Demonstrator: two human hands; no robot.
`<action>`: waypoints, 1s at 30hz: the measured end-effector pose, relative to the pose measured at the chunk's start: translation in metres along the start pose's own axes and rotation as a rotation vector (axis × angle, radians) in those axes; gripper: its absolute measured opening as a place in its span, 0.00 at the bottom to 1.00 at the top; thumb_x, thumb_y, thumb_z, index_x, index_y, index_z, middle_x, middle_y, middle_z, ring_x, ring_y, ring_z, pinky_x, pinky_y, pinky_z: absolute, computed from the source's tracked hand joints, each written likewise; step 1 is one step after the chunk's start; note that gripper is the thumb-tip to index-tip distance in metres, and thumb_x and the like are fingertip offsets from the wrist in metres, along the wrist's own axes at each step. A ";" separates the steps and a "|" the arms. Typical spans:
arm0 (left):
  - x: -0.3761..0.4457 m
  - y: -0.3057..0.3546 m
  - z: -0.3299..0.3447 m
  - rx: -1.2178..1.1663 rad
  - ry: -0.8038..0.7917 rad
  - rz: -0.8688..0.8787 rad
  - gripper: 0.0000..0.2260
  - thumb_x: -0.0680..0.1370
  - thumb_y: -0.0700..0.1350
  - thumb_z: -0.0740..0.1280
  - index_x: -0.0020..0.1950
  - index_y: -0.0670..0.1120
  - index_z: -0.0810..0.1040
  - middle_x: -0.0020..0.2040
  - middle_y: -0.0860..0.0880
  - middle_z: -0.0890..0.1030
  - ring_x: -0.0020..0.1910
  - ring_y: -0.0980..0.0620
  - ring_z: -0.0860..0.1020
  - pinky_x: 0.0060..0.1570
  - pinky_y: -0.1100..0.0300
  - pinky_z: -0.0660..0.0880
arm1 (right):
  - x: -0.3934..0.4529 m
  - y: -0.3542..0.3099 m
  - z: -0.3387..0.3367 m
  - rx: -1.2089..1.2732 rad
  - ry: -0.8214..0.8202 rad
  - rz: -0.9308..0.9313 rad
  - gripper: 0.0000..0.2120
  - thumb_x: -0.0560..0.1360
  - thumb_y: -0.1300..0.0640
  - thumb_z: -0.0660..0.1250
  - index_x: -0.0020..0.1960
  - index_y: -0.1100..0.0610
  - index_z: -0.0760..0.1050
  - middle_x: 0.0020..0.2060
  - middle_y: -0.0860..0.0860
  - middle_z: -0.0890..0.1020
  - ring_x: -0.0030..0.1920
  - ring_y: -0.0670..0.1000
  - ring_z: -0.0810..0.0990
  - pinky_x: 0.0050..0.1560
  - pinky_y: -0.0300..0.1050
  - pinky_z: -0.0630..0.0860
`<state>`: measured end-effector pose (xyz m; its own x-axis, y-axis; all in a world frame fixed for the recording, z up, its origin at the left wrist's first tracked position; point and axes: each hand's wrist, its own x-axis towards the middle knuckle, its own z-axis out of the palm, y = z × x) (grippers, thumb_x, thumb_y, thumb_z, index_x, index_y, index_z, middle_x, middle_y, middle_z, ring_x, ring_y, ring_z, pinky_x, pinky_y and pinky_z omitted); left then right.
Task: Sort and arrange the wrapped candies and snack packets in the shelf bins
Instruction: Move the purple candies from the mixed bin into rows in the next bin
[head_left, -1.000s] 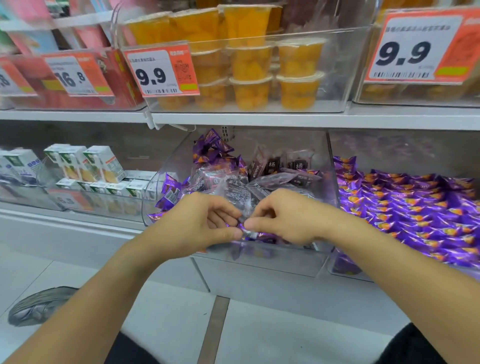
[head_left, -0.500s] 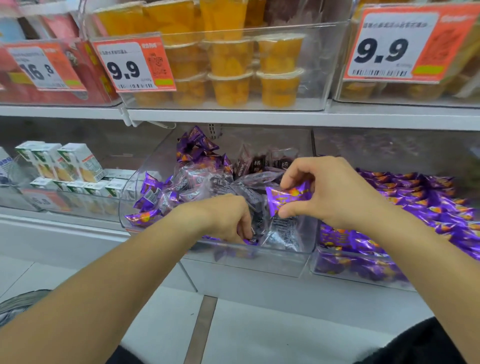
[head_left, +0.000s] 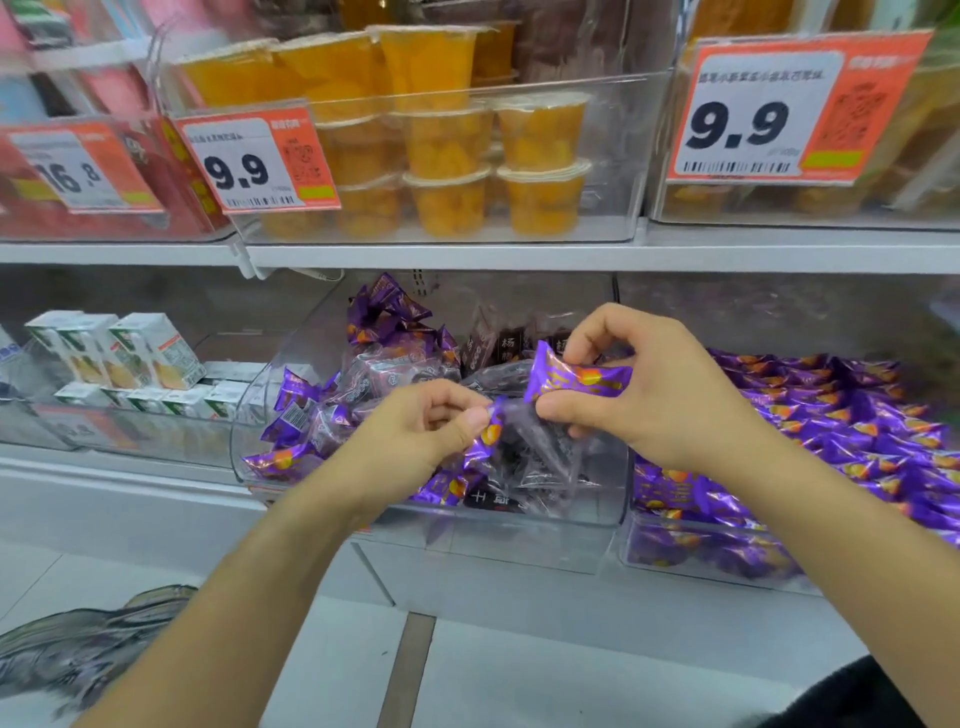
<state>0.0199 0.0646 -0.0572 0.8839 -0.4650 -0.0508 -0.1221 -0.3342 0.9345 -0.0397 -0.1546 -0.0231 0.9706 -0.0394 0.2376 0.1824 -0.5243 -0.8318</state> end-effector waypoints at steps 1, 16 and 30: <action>-0.002 -0.001 0.001 -0.019 0.090 0.002 0.06 0.81 0.44 0.65 0.53 0.43 0.80 0.36 0.56 0.81 0.35 0.58 0.77 0.38 0.69 0.74 | 0.000 0.003 0.001 -0.070 -0.023 0.002 0.16 0.65 0.53 0.82 0.43 0.48 0.75 0.40 0.42 0.82 0.35 0.42 0.83 0.40 0.43 0.78; -0.022 0.014 0.032 -0.612 0.206 -0.106 0.21 0.77 0.54 0.63 0.47 0.35 0.82 0.39 0.37 0.83 0.34 0.46 0.82 0.36 0.58 0.81 | -0.012 -0.008 0.017 0.365 -0.061 0.118 0.14 0.68 0.62 0.79 0.50 0.59 0.78 0.41 0.58 0.84 0.34 0.60 0.84 0.35 0.49 0.83; -0.025 0.020 0.034 -0.482 -0.045 -0.055 0.13 0.79 0.46 0.67 0.56 0.37 0.79 0.45 0.40 0.82 0.37 0.48 0.75 0.32 0.64 0.69 | -0.015 0.000 -0.008 0.695 -0.096 0.346 0.13 0.73 0.69 0.71 0.57 0.64 0.78 0.42 0.61 0.84 0.38 0.54 0.79 0.38 0.42 0.79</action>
<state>-0.0203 0.0418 -0.0493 0.8614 -0.4959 -0.1100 0.1565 0.0532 0.9862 -0.0553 -0.1609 -0.0223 0.9938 -0.0127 -0.1104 -0.1070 0.1585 -0.9815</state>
